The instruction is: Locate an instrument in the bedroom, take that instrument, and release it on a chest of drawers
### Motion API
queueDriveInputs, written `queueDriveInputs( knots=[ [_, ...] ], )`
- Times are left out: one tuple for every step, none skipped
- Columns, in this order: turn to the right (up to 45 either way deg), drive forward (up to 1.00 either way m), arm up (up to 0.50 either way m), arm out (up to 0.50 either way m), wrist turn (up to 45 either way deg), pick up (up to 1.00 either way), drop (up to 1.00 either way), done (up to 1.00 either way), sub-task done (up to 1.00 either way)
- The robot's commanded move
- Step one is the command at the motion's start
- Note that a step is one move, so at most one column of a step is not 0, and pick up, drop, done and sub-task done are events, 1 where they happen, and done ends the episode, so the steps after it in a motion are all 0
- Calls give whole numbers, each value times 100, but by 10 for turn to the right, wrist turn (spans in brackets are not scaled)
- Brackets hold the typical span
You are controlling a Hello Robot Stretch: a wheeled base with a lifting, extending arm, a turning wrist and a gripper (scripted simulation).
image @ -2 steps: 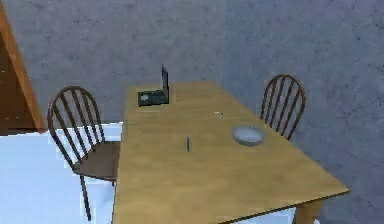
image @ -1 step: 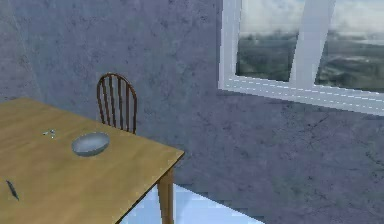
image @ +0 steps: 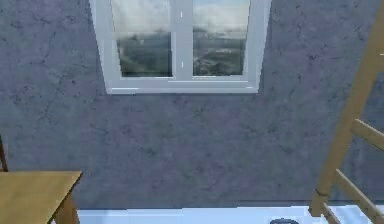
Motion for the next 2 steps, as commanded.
queueDriveInputs(
  knots=[
    [0, 10, 0, 0, 0, 0, 0, 0, 0],
    [0, 55, 0, 0, 0, 0, 0, 0, 0]
  ],
)
